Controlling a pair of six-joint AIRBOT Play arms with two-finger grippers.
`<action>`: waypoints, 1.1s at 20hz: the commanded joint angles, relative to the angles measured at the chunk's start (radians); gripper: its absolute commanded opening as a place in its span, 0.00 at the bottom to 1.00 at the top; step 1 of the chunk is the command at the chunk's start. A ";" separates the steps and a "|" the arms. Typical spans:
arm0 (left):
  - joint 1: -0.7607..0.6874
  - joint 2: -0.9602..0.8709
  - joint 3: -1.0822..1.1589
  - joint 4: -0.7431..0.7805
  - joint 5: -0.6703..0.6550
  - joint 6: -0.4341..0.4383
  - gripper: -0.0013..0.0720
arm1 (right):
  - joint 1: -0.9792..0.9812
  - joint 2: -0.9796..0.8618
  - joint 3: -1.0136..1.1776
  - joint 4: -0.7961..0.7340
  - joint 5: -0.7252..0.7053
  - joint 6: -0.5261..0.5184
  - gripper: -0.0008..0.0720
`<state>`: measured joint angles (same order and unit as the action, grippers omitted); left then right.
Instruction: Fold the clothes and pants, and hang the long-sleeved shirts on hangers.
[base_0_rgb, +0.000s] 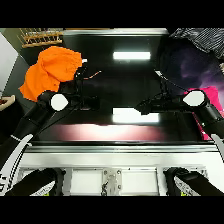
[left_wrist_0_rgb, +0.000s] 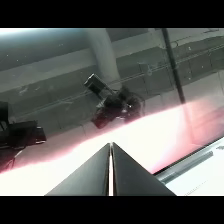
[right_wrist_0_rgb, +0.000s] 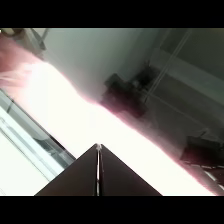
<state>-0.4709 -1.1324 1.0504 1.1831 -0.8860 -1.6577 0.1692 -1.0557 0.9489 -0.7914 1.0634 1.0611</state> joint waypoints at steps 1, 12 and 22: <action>-0.001 0.000 0.000 0.000 0.000 0.000 0.03 | 0.001 0.000 0.001 0.000 0.000 0.000 0.04; -0.001 0.000 0.000 0.000 0.004 0.000 0.03 | 0.001 0.000 0.001 0.000 0.000 0.000 0.04; 0.000 -0.005 0.000 0.003 0.109 0.001 0.03 | 0.001 0.000 0.001 0.000 0.000 0.000 0.04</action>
<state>-0.4713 -1.1351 1.0504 1.1839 -0.7883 -1.6577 0.1692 -1.0557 0.9489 -0.7914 1.0634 1.0611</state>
